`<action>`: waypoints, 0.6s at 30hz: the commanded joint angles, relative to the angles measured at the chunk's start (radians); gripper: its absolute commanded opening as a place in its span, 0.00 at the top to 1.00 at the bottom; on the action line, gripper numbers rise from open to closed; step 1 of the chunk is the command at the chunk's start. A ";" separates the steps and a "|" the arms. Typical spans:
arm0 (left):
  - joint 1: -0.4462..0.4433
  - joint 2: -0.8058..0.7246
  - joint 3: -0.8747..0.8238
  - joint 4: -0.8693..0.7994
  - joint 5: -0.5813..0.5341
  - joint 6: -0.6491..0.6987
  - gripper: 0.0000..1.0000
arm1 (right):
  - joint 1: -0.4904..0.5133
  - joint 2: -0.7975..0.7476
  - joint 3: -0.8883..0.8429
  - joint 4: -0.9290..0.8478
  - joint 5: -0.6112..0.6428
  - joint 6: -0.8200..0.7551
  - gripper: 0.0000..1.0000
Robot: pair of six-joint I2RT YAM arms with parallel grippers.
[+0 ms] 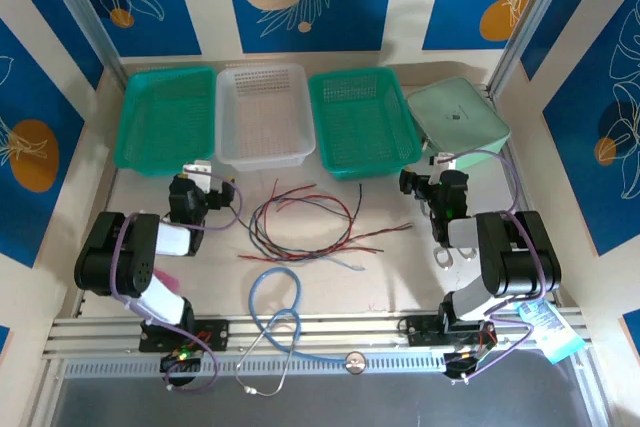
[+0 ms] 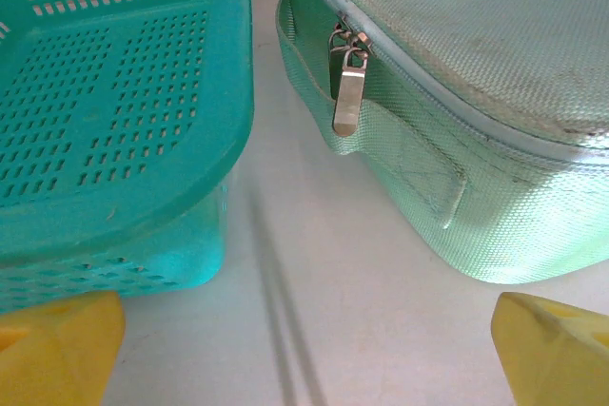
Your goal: Untangle the cables
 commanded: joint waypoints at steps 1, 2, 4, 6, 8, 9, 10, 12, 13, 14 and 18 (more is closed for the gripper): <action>-0.005 -0.014 0.018 0.000 0.019 0.007 0.01 | 0.002 -0.007 0.018 0.021 -0.004 -0.006 0.01; -0.006 -0.014 0.018 -0.001 0.020 0.007 0.01 | 0.002 -0.007 0.018 0.021 -0.003 -0.006 0.01; -0.006 -0.015 0.017 0.001 0.019 0.008 0.01 | 0.002 -0.007 0.018 0.021 -0.003 -0.006 0.01; -0.006 -0.014 0.018 0.001 0.020 0.008 0.01 | 0.002 -0.007 0.018 0.021 -0.003 -0.006 0.01; -0.004 -0.013 0.020 -0.003 -0.004 -0.003 0.01 | 0.002 -0.007 0.018 0.021 -0.003 -0.006 0.01; 0.012 -0.015 0.019 -0.002 0.014 -0.018 0.01 | 0.001 -0.007 0.018 0.021 -0.004 -0.006 0.01; 0.018 -0.017 0.012 0.007 0.030 -0.022 0.01 | 0.002 -0.007 0.018 0.021 -0.003 -0.006 0.01; 0.018 -0.016 0.015 0.001 0.026 -0.023 0.01 | 0.002 -0.007 0.018 0.021 -0.004 -0.006 0.01; 0.018 -0.014 0.014 0.007 0.026 -0.023 0.01 | 0.002 -0.007 0.018 0.021 -0.003 -0.006 0.01; 0.018 -0.014 0.015 0.004 0.024 -0.023 0.00 | 0.002 -0.007 0.018 0.020 -0.004 -0.006 0.01; 0.018 -0.014 0.016 0.002 0.023 -0.023 0.01 | 0.001 -0.007 0.018 0.021 -0.003 -0.006 0.01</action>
